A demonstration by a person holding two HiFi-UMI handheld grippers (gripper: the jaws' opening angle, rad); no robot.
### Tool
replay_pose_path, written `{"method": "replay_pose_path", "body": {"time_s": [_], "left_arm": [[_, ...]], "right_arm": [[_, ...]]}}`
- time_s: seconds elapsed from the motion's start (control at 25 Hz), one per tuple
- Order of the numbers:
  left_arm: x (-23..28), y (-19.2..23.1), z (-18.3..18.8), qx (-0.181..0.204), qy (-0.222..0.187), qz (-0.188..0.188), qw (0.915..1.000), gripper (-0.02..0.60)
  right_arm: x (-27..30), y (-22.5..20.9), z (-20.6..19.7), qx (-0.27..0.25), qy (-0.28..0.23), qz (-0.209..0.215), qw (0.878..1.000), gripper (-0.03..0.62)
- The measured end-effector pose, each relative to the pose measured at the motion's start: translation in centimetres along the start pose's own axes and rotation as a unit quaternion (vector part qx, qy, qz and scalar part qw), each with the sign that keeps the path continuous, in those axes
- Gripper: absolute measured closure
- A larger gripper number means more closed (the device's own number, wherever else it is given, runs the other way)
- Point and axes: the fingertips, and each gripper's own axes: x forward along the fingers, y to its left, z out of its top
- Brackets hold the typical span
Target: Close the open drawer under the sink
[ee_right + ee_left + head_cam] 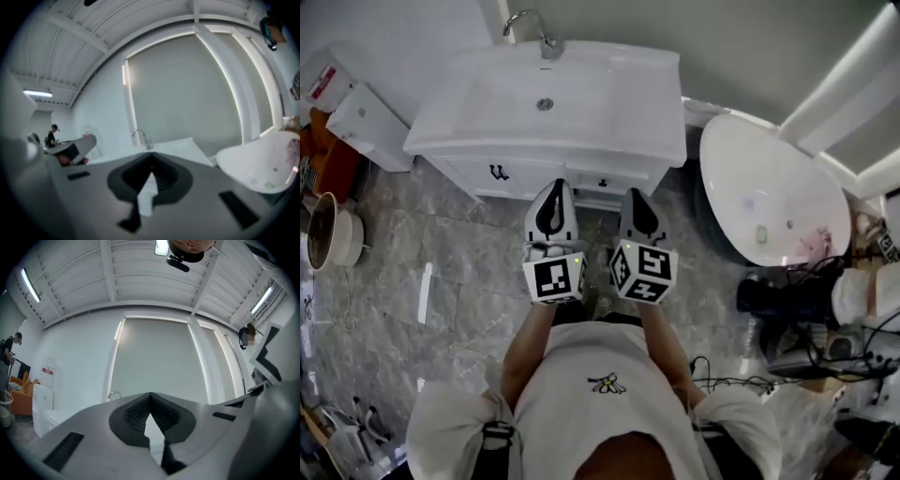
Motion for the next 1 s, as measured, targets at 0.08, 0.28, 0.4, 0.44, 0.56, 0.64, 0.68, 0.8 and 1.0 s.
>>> {"method": "replay_pose_path", "body": {"time_s": [0.08, 0.28, 0.4, 0.44, 0.56, 0.64, 0.68, 0.8, 1.0], "left_arm": [[-0.4, -0.4, 1.2, 0.002, -0.004, -0.003, 1.0, 0.561], [-2.5, -1.2, 2.5, 0.044, -0.006, 0.004, 0.999, 0.561], [-3.1, -1.6, 2.3, 0.07, -0.002, 0.001, 0.9975, 0.561], [-3.1, -1.7, 2.2, 0.071, -0.003, 0.001, 0.9975, 0.561], [-3.2, -1.7, 2.5, 0.061, -0.016, 0.005, 0.998, 0.561], [-3.5, -1.7, 2.6, 0.057, -0.02, 0.008, 0.9982, 0.561], [-3.6, -1.7, 2.6, 0.057, -0.022, 0.009, 0.9981, 0.561], [-3.9, -1.9, 2.6, 0.056, -0.024, 0.012, 0.9981, 0.561], [-4.7, -2.6, 2.0, 0.061, -0.019, 0.005, 0.9979, 0.561]], "right_arm": [[-1.6, 0.8, 0.9, -0.008, -0.015, 0.01, 1.0, 0.565], [-4.0, 1.1, 2.2, -0.081, -0.051, 0.001, 0.995, 0.565], [-4.8, 0.4, 3.0, -0.111, -0.072, -0.012, 0.991, 0.565], [-5.0, 0.2, 3.2, -0.119, -0.077, -0.016, 0.99, 0.565], [-5.5, 0.1, 3.3, -0.149, -0.078, -0.023, 0.986, 0.565], [-5.9, 0.2, 3.2, -0.165, -0.078, -0.023, 0.983, 0.565], [-6.0, 0.2, 3.2, -0.168, -0.08, -0.022, 0.982, 0.565], [-6.2, 0.2, 3.0, -0.166, -0.08, -0.016, 0.983, 0.565], [-6.8, -0.2, 2.2, -0.165, -0.072, -0.017, 0.984, 0.565]]}}
